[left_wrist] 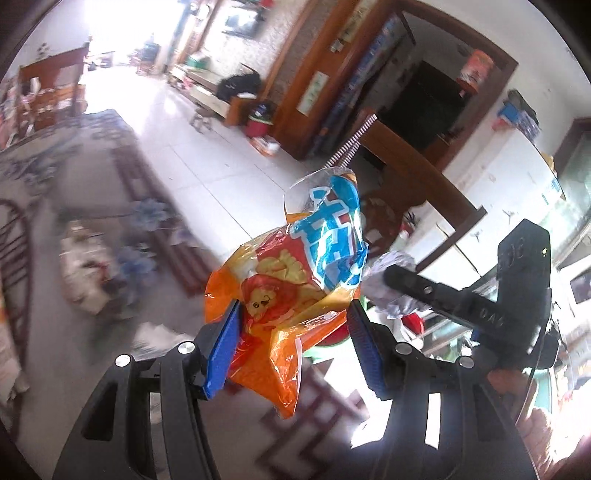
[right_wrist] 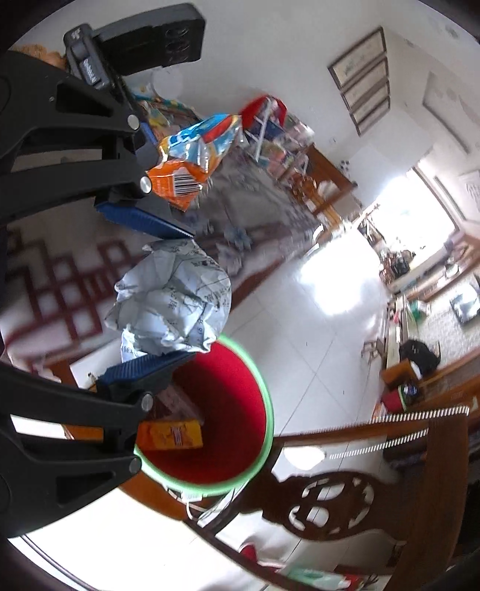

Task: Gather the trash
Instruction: 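Carry chip bag and foil to the red bucket and open both tools over it, then grasp the white printed paper cup on the table with the left tool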

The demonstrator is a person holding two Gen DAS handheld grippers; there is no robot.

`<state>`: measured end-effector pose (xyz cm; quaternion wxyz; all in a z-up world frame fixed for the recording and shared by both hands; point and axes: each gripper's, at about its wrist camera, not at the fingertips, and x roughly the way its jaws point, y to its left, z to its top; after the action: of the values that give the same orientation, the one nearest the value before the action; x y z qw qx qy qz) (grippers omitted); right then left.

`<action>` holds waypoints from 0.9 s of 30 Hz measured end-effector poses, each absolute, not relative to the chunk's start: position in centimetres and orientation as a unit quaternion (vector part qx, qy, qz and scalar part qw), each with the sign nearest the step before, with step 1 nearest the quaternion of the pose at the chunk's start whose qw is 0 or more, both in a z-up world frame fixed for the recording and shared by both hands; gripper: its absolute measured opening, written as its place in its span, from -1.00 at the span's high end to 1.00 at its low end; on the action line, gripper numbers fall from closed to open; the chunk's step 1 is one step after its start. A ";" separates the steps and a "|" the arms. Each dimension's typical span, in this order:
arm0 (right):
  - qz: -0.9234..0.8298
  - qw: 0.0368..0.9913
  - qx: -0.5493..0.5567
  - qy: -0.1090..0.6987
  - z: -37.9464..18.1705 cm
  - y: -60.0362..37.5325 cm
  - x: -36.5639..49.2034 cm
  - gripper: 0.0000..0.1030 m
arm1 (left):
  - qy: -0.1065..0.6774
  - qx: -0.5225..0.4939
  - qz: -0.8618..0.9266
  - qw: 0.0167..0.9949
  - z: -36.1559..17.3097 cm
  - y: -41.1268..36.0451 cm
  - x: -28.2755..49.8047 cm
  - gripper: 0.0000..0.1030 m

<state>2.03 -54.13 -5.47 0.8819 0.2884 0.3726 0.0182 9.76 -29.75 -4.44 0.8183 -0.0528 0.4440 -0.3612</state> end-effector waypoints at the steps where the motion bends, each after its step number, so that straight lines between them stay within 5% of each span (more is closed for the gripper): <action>1: 0.011 0.881 0.288 0.375 -5.9 -54.6 2.1 -0.11 | 0.449 -0.049 -0.367 0.813 -4.8 -30.8 10.1 -0.06; 13: -0.048 0.877 0.287 0.383 -9.5 -57.9 2.6 -0.12 | 0.482 -0.013 -0.389 0.785 -7.8 -37.7 12.3 -0.05; 17: -0.067 0.885 0.279 0.367 -9.8 -58.3 2.8 -0.43 | 0.497 0.004 -0.378 0.781 -9.0 -38.6 12.7 -0.28; 27: -0.084 0.894 0.268 0.350 -8.7 -58.7 2.6 -0.52 | 0.492 -0.034 -0.354 0.794 -8.8 -34.7 12.4 -0.41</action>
<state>2.61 -58.67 -8.72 0.8937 0.2677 0.3502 -0.0839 12.42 -34.71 -8.77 0.7944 -0.0337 0.4923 -0.3540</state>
